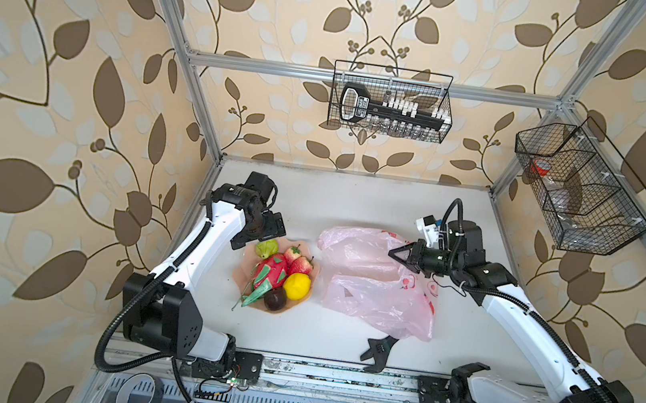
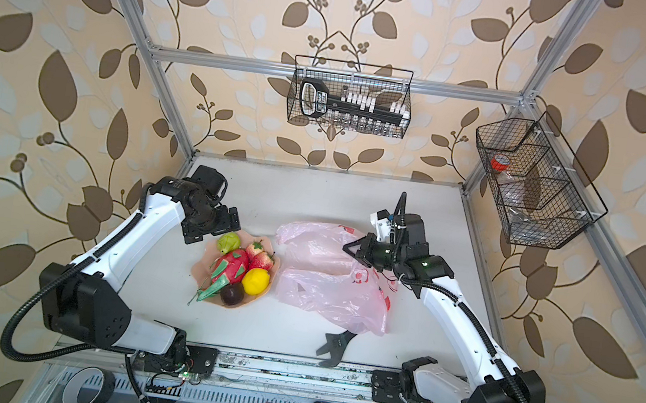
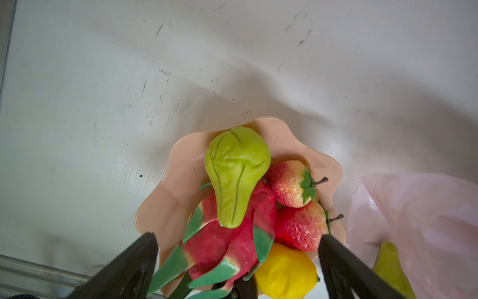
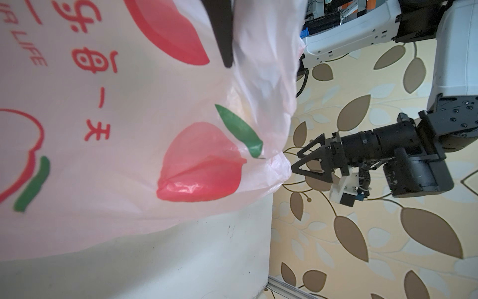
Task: Place the fruits into the plastic bag
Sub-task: Pick up the fruit from the plate.
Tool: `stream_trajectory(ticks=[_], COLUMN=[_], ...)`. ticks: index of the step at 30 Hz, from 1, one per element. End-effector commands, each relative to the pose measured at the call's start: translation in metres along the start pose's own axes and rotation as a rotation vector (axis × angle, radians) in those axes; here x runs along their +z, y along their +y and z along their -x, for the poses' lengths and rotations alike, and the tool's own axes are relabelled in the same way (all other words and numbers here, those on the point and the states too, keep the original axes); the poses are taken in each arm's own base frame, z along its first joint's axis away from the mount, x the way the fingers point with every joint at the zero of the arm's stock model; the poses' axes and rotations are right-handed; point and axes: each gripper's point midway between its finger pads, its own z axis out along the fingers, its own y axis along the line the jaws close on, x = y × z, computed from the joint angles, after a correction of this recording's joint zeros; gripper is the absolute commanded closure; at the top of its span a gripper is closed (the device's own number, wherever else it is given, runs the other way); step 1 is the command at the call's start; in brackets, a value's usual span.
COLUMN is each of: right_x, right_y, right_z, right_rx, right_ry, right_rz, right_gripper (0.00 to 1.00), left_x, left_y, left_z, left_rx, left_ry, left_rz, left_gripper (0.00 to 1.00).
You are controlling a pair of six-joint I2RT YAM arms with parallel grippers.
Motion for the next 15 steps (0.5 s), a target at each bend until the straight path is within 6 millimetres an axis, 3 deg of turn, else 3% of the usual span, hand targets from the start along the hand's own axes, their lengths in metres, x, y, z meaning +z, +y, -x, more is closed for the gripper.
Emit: stream_trajectory(ticks=[1,9,15], right_x=[-0.005,-0.004,-0.004], right_y=[0.009,0.008,0.007], right_z=[0.007,0.008,0.008], right_rx=[-0.025,-0.029,-0.027], right_ry=[-0.018,-0.018,-0.017], right_rz=[0.005,0.001,0.002], right_gripper=[1.0,1.0,1.0], left_x=[0.017,0.055,0.072], left_y=[-0.003,0.003,0.009], left_z=[0.004,0.003,0.0], left_rx=[-0.051,-0.094,-0.102], left_ry=[0.03,0.098,0.131], left_rz=[0.001,0.057,0.085], left_gripper=[0.01,0.01,0.02])
